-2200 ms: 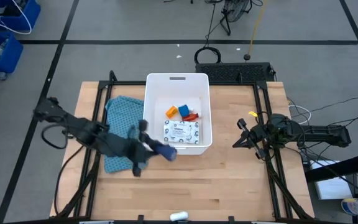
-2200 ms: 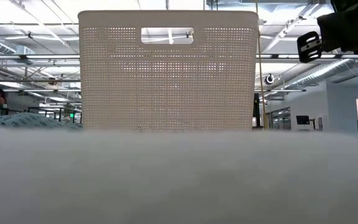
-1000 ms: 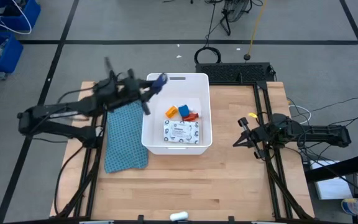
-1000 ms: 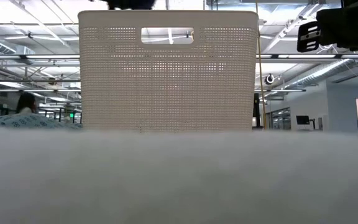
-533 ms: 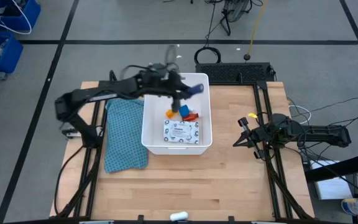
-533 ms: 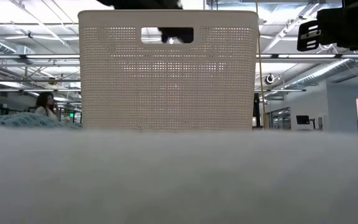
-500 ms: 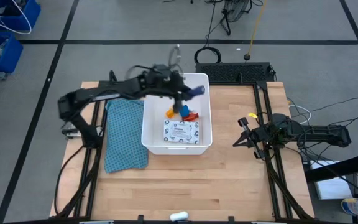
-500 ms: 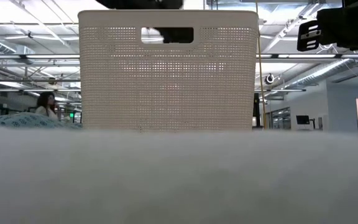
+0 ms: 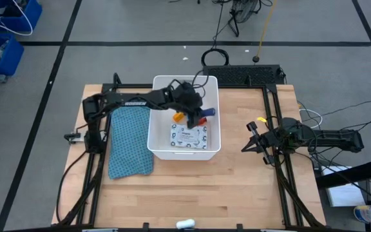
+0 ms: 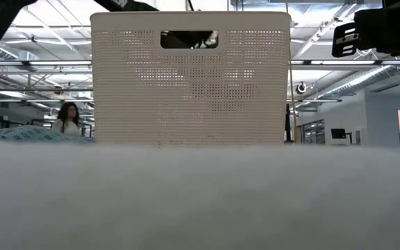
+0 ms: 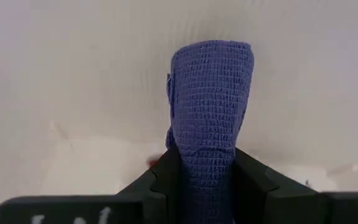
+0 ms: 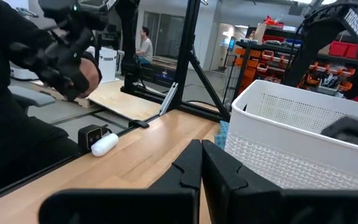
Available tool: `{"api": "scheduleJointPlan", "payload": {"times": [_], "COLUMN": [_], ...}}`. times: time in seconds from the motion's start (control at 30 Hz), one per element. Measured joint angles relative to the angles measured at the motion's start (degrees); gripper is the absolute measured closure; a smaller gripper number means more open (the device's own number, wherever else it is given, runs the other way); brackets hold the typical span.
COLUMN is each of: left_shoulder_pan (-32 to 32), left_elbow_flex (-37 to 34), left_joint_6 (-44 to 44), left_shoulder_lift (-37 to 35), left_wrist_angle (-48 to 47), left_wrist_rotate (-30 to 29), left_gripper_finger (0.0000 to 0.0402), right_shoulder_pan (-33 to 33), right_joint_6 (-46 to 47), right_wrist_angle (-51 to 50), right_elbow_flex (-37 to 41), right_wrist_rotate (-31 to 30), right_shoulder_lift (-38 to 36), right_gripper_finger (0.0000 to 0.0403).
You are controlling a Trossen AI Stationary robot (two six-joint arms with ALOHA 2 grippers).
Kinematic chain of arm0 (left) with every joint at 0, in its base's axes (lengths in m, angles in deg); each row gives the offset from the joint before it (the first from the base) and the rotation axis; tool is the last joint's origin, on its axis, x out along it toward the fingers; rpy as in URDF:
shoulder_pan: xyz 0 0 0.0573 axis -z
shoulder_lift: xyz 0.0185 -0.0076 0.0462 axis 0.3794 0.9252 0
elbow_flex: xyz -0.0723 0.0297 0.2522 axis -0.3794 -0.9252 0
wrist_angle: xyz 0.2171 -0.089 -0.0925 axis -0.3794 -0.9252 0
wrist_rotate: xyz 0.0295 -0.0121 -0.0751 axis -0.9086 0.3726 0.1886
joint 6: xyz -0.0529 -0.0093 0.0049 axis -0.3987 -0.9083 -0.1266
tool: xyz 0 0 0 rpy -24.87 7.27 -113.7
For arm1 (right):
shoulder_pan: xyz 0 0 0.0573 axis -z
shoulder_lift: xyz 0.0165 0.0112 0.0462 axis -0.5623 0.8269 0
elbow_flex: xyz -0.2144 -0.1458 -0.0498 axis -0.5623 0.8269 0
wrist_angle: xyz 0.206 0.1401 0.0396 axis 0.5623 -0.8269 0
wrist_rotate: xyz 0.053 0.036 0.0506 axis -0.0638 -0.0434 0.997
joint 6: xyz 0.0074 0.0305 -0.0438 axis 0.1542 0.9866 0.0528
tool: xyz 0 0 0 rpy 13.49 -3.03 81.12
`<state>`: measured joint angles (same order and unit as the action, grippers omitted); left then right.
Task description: Pick & place medical supplies in basket/bin
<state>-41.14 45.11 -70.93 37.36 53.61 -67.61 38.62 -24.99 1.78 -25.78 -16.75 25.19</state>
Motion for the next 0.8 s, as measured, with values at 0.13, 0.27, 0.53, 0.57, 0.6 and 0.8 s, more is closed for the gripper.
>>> {"api": "scheduleJointPlan", "payload": {"times": [0.13, 0.27, 0.53, 0.57, 0.6, 0.8], "left_shoulder_pan": [-0.44, -0.69, -0.69, -0.69, -0.75, -1.07], "left_elbow_flex": [-0.01, -0.01, -0.01, -0.01, -0.02, -0.03], "left_joint_6": [-1.22, -1.65, -5.2, -5.74, -5.82, -5.51], "left_shoulder_lift": [1.36, 1.25, 1.81, 1.93, 2.02, 3.41], "left_wrist_angle": [-3.1, -6.53, -13.7, -14.12, -14.99, -17.84], "left_wrist_rotate": [0.01, 0.01, -0.03, 0.0, 0.01, 2.07], "left_gripper_finger": [0.03, 0.03, 0.03, 0.03, 0.03, 0.03], "right_shoulder_pan": [0.0, 0.0, 0.0, 0.0, 0.0, 0.0], "right_joint_6": [0.02, 0.02, 0.05, 0.07, 0.31, 1.35], "right_wrist_angle": [0.0, 0.05, 0.49, 0.56, 0.74, 1.38], "right_elbow_flex": [0.0, 0.0, 0.0, 0.0, 0.0, 0.0], "right_wrist_rotate": [0.02, 0.02, 0.02, 0.02, 0.02, 0.02], "right_shoulder_lift": [0.0, 0.0, 0.0, 0.02, 0.01, 0.01], "right_gripper_finger": [0.0403, 0.0403, 0.0403, 0.0403, 0.0403, 0.0403]}}
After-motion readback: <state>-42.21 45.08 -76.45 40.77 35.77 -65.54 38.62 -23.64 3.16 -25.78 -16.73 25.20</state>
